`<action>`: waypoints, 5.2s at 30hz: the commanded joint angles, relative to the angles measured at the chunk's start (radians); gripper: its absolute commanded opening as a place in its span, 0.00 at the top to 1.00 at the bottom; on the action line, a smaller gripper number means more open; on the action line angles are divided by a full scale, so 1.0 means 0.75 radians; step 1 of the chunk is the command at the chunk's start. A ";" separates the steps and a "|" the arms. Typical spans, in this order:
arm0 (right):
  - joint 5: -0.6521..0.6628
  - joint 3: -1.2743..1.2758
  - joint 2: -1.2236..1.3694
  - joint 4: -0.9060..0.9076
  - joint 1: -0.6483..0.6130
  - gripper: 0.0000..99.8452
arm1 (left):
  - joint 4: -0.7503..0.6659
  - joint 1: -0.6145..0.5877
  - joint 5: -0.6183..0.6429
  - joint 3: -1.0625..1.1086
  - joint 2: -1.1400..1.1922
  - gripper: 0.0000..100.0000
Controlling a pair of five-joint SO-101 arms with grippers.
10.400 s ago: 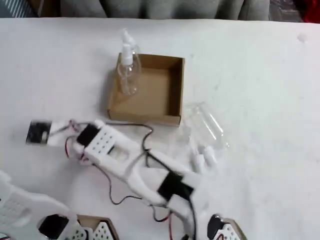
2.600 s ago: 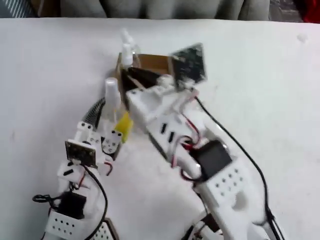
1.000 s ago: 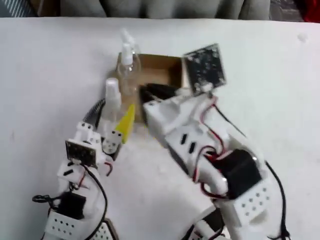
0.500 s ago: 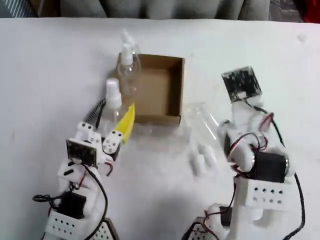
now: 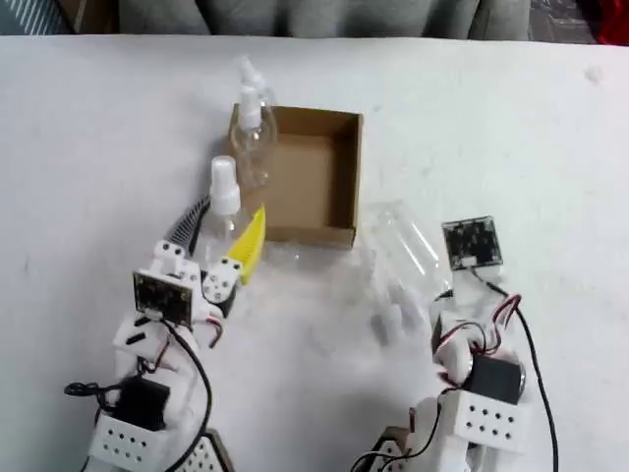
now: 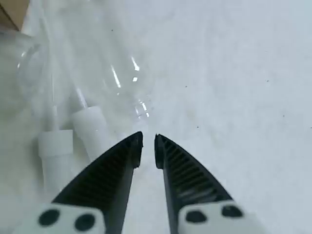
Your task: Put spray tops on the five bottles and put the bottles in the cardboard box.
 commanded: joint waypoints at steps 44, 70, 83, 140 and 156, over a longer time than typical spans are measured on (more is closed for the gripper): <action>-0.166 0.313 -0.042 -0.570 -0.095 0.98 | -0.039 -0.165 0.121 -0.004 -0.024 0.98; -0.456 0.174 -0.197 -0.590 -0.496 0.98 | -0.145 -0.242 0.479 -0.008 -0.019 0.98; -0.775 0.088 -0.283 -1.071 -1.071 0.98 | -0.155 -0.390 0.604 -0.043 -0.019 0.98; -0.925 0.098 0.866 -1.861 -1.513 0.98 | 0.025 -0.244 0.567 -0.395 0.484 0.98; -0.927 0.057 0.932 -1.861 -1.435 0.98 | 0.043 -0.224 0.520 -0.393 0.484 0.98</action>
